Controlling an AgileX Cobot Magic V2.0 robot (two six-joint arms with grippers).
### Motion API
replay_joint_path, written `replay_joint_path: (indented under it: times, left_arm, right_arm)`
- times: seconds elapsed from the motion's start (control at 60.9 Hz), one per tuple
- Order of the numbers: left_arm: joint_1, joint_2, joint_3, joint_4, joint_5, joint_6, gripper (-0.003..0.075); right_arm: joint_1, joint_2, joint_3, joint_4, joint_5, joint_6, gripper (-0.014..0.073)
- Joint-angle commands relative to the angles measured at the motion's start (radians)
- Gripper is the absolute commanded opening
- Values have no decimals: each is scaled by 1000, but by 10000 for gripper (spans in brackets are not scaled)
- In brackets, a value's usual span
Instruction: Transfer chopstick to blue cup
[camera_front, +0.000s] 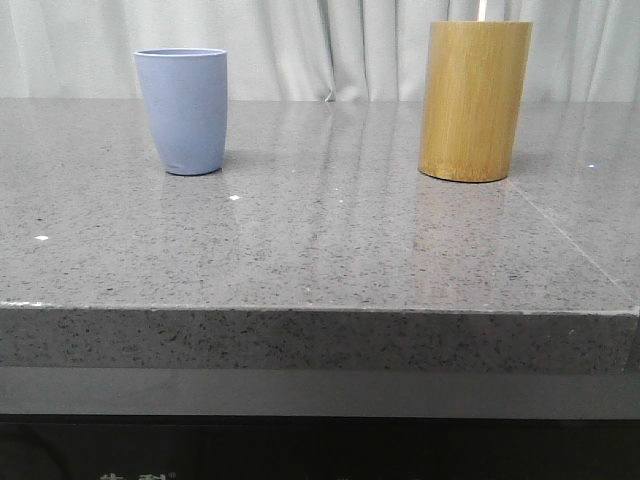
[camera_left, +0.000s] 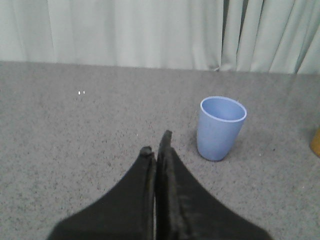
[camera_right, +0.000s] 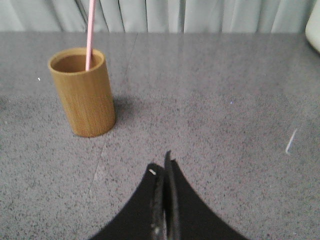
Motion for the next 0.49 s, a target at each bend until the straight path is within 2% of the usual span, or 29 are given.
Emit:
replay_joint_path:
  times: [0.0, 0.263, 0.476]
  left_arm:
    - [-7, 61, -33, -3, -63, -3, -19]
    - [-7, 216, -32, 4, -76, -3, -19]
    - [-7, 282, -32, 27, -78, -3, -16]
  right_arm:
    - [-7, 77, -34, -1, -54, -11, -68]
    - [-7, 228, -34, -1, -54, -11, -68]
    - [-7, 247, -34, -26, -68, -13, -63]
